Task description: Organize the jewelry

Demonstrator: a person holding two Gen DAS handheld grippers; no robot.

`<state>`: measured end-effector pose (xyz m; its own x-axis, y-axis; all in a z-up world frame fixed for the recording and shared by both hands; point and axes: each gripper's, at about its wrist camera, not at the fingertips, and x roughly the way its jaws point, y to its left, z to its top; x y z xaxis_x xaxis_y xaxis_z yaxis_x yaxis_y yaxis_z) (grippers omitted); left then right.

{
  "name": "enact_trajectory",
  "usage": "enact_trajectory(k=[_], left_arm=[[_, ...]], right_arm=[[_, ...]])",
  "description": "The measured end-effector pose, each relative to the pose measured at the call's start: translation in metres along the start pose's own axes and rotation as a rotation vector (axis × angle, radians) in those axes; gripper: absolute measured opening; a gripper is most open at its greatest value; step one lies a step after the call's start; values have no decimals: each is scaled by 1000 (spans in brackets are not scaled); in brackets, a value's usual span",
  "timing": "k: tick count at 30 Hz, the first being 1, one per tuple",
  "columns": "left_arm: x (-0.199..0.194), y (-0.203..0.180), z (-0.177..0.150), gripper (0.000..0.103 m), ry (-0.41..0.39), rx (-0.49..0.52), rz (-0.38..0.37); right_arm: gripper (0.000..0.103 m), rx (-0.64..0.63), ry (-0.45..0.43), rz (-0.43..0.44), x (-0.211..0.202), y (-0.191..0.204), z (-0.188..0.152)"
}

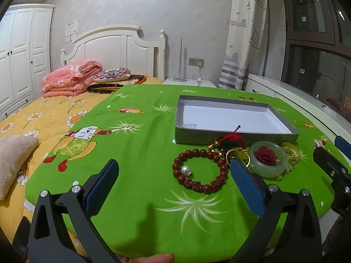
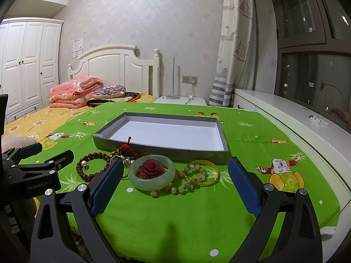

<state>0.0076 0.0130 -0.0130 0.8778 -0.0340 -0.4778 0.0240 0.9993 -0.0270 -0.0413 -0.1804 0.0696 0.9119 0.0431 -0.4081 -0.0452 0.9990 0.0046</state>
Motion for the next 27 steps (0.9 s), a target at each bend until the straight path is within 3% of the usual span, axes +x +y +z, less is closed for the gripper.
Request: enact_trajectory(k=[10, 21, 27], left_arm=[[-1, -5, 1, 98, -4, 26, -4], [7, -5, -7, 94, 63, 96, -2], [15, 25, -11, 89, 95, -7, 4]], right_arm=[[90, 3, 2, 1, 0, 0, 0], [90, 35, 27, 7, 8, -6, -6], [90, 70, 63, 11, 17, -15, -13]])
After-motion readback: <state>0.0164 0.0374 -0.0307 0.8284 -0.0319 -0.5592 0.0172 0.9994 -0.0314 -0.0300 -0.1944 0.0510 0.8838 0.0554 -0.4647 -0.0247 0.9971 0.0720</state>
